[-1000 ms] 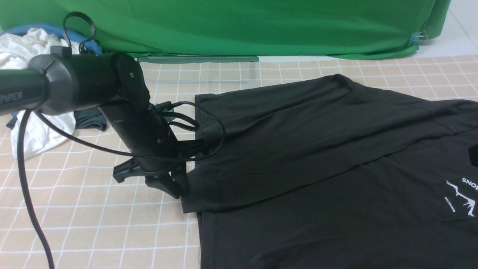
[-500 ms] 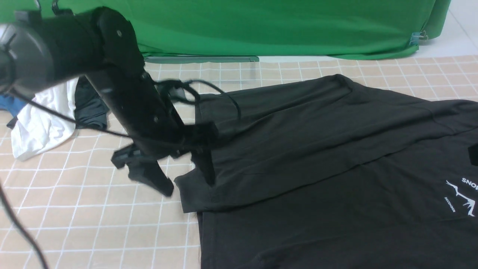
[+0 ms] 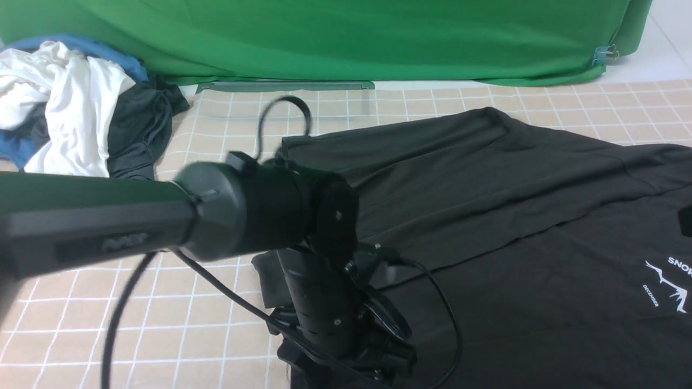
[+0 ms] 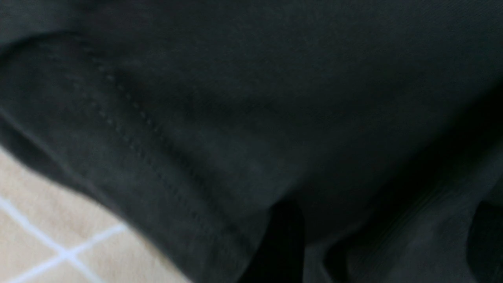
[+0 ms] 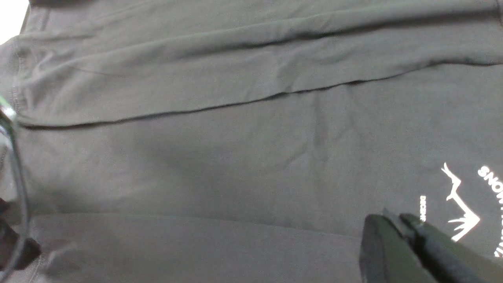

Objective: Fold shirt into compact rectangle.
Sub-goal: 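Grasp the left edge of the dark T-shirt lying flat on the table, then fold the left side of the dark shirt inward over its body with the left gripper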

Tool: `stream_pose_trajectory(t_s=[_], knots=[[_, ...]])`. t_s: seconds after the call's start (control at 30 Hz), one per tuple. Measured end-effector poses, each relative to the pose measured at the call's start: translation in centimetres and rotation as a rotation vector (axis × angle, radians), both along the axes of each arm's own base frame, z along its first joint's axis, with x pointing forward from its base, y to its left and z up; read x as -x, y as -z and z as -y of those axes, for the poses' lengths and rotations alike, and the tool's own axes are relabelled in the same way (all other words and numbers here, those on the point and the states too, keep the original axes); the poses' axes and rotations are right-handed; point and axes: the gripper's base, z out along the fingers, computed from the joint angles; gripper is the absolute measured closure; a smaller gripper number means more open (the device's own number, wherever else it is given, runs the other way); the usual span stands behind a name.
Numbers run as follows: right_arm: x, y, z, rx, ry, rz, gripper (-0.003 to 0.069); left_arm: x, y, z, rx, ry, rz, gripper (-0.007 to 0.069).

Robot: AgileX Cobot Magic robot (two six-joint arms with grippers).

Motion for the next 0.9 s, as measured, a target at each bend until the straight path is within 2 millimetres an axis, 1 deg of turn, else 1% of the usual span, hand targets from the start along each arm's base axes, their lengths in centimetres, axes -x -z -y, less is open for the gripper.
stream_pose_trajectory(t_s=[0.13, 0.23, 0.33, 0.37, 0.4, 0.43, 0.47, 0.57, 0.67, 0.8, 0.9], knots=[[0.0, 0.0, 0.0, -0.002, 0.001, 0.0, 0.0598, 0.0, 0.0, 0.0, -0.003, 0.003, -0.002, 0.0054], [0.0, 0.0, 0.0, -0.002, 0.001, 0.0, 0.0598, 0.0, 0.1, 0.0, -0.009, 0.009, 0.002, 0.0087], [0.0, 0.0, 0.0, -0.001, 0.0, 0.0, 0.0596, -0.1, 0.2, -0.1, -0.021, 0.019, 0.009, 0.0221], [0.0, 0.0, 0.0, -0.001, 0.0, 0.0, 0.0596, -0.1, 0.2, -0.1, -0.022, 0.019, 0.01, 0.023], [0.0, 0.0, 0.0, -0.001, 0.0, 0.0, 0.0596, -0.1, 0.3, -0.1, -0.025, 0.013, 0.008, 0.0324], [0.0, 0.0, 0.0, -0.001, 0.0, 0.0, 0.0596, -0.1, 0.3, -0.1, -0.025, 0.013, 0.007, 0.0324], [0.0, 0.0, 0.0, -0.001, 0.0, 0.0, 0.0592, -0.1, 0.4, -0.1, -0.027, 0.009, 0.004, 0.0412], [0.0, 0.0, 0.0, -0.001, 0.0, 0.0, 0.0587, -0.1, 0.4, 0.0, -0.019, 0.003, 0.002, 0.0556], [0.0, 0.0, 0.0, -0.001, 0.0, 0.0, 0.0587, 0.0, 0.0, 0.1, -0.012, 0.004, 0.009, 0.0599], [0.0, 0.0, 0.0, -0.001, 0.001, 0.0, 0.0584, 0.2, -1.3, -0.1, 0.012, 0.001, 0.031, 0.0605], [0.0, 0.0, 0.0, -0.001, 0.001, 0.0, 0.0579, 0.0, -2.4, -0.7, 0.031, -0.015, 0.051, 0.0605]])
